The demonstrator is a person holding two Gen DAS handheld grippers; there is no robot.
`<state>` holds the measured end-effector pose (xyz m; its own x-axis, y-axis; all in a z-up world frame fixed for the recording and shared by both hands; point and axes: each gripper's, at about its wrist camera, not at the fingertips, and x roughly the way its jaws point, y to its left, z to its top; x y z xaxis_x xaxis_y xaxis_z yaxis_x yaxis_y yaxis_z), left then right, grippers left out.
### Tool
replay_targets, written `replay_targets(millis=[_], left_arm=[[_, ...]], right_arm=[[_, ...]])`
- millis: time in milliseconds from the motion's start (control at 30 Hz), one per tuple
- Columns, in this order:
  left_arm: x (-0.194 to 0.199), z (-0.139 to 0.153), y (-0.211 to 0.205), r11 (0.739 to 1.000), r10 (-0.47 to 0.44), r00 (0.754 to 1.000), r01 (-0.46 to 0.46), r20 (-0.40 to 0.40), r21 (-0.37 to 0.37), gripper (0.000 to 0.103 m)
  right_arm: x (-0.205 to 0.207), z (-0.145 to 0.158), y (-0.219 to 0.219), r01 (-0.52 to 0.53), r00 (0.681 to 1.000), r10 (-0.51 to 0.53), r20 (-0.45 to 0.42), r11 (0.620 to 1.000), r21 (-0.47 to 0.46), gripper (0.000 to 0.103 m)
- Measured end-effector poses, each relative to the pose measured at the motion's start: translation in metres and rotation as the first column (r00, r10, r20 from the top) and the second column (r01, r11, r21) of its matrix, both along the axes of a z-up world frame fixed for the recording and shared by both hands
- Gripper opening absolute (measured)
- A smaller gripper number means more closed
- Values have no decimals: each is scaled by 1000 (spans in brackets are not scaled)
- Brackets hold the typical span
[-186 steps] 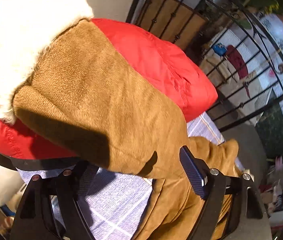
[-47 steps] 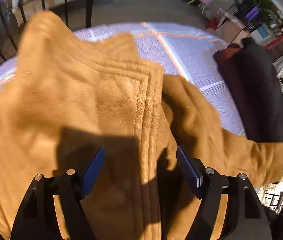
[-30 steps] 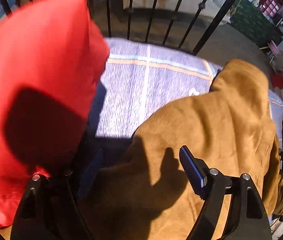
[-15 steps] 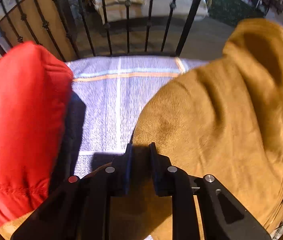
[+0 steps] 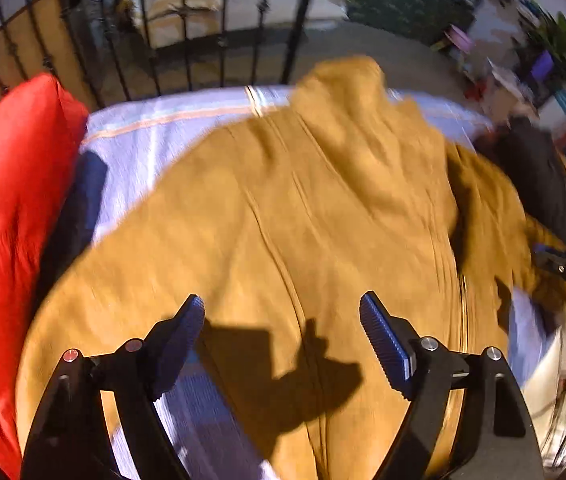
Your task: Fold large clothes
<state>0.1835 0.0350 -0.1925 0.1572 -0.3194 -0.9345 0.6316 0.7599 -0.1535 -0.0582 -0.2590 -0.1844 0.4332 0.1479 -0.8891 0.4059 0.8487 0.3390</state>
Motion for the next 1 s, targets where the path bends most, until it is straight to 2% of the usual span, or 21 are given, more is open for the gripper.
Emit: replay_targets(millis=[100,167,267,300,333,367,400,467,500,533,600,700,733,767,833,867,933,1000], left_arm=[[-42,-20,31,1000,16,992,-14,-128,18,78],[-65,-36,59,998,67,966,-64,-249,19,78],[-98,-47,88,993,103,921,-118,-375,-18,78],[-108,-48,92,992,97,909,-124,-405,-39,78],[-118,-49,93,990,84,899,-123,-430,-65,78],[-128,-53,89,992,63,893,-107,-446,-73,79],[-138,-61,82,997,46,893,-72,-448,-40,79],[-154,-77,69,998,23,916,2,-401,60,76],[-161,-84,65,995,14,931,24,-365,98,62],[-165,-85,63,991,3,945,41,-326,129,41],[-167,-71,64,988,-38,957,79,-289,131,26],[-172,-32,76,983,-104,969,134,-222,126,22],[-175,-27,78,979,-117,970,149,-212,140,18],[-181,-27,80,972,-131,968,169,-216,166,18],[-195,-46,79,947,-152,966,204,-211,249,17],[-198,-63,77,941,-142,965,200,-221,272,17],[-191,-86,75,958,-45,958,122,-285,259,17],[-182,-84,72,969,13,940,72,-340,236,18]], right_arm=[[-46,-36,15,45,996,-33,-82,988,151,69],[-69,-56,20,66,992,-39,-123,971,229,69],[-98,-70,32,92,993,-56,-103,917,388,69],[-102,-75,40,74,994,-30,-104,891,448,69],[-102,-82,47,55,993,1,-119,883,466,69],[-102,-88,57,28,986,47,-160,898,439,69],[-103,-92,61,10,983,68,-173,910,414,68],[-104,-100,64,6,983,76,-169,897,442,54],[-106,-101,64,21,984,63,-167,887,461,42],[-106,-97,64,15,985,67,-160,887,462,32],[-115,-76,64,-32,986,100,-130,894,447,13],[-130,-38,58,-49,993,92,-78,901,431,11],[-132,-31,59,-52,992,95,-80,903,427,10],[-135,-30,63,-54,990,103,-94,905,421,9],[-137,-45,67,-48,985,112,-131,908,416,9],[-138,-63,70,-29,981,105,-165,913,407,9],[-138,-86,70,24,972,69,-225,922,386,11],[-138,-89,59,87,966,11,-256,925,369,16]])
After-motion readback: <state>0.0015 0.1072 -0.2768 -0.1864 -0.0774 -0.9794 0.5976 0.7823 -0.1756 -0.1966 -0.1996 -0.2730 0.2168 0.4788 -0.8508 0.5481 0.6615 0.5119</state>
